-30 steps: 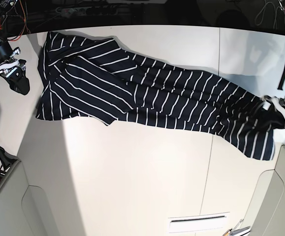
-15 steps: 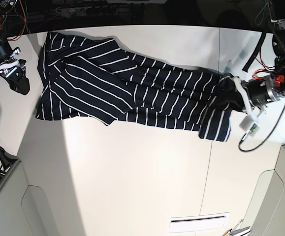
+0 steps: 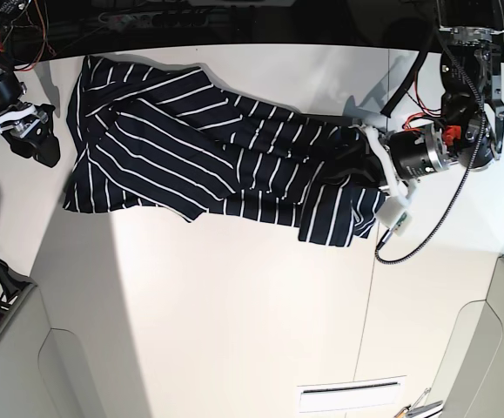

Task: Fold the T-shirt properly
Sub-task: 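Fold the strip's end with the left gripper toward the right gripper, then lay the folded end down and grasp the strip's other end with the right gripper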

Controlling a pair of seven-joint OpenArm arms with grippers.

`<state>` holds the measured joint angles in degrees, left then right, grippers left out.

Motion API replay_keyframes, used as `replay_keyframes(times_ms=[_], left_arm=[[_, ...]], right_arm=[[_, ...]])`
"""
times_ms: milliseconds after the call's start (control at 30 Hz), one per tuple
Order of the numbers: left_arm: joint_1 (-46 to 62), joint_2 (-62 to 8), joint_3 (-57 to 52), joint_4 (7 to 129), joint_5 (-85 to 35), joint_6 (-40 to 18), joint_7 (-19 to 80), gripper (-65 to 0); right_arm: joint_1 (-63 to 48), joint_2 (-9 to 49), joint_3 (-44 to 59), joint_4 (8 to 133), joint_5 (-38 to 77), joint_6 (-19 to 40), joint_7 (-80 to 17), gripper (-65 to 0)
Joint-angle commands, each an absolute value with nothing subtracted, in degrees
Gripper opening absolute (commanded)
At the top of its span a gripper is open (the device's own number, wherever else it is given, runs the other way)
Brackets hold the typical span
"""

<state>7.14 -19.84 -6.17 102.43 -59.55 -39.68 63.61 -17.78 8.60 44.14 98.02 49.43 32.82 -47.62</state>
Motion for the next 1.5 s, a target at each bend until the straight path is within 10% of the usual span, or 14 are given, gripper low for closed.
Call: replay_keyframes(times_ms=[0, 333, 533, 1467], left_arm=[[6.35, -19.77, -6.44, 103.46, -61.78, -40.0, 62.37, -62.2], [6.37, -12.86, -6.33, 103.44, -61.91, -40.0, 62.35, -60.9], [6.7, -10.41, -5.63, 103.44, -62.78, -40.0, 62.35, -28.6], [6.68, -10.33, 10.0, 103.46, -63.53, -40.0, 63.2, -28.7]], right_arm=[[-17.63, 9.5, 44.4, 98.87, 50.35, 33.43, -46.11, -22.5], [-17.63, 9.5, 38.74, 98.08, 48.42, 33.43, -45.69, -22.6], [-17.63, 9.47, 35.24, 98.02, 45.39, 32.75, -44.34, -22.5], [-16.78, 9.47, 34.35, 89.17, 45.32, 33.01, -42.17, -22.5]])
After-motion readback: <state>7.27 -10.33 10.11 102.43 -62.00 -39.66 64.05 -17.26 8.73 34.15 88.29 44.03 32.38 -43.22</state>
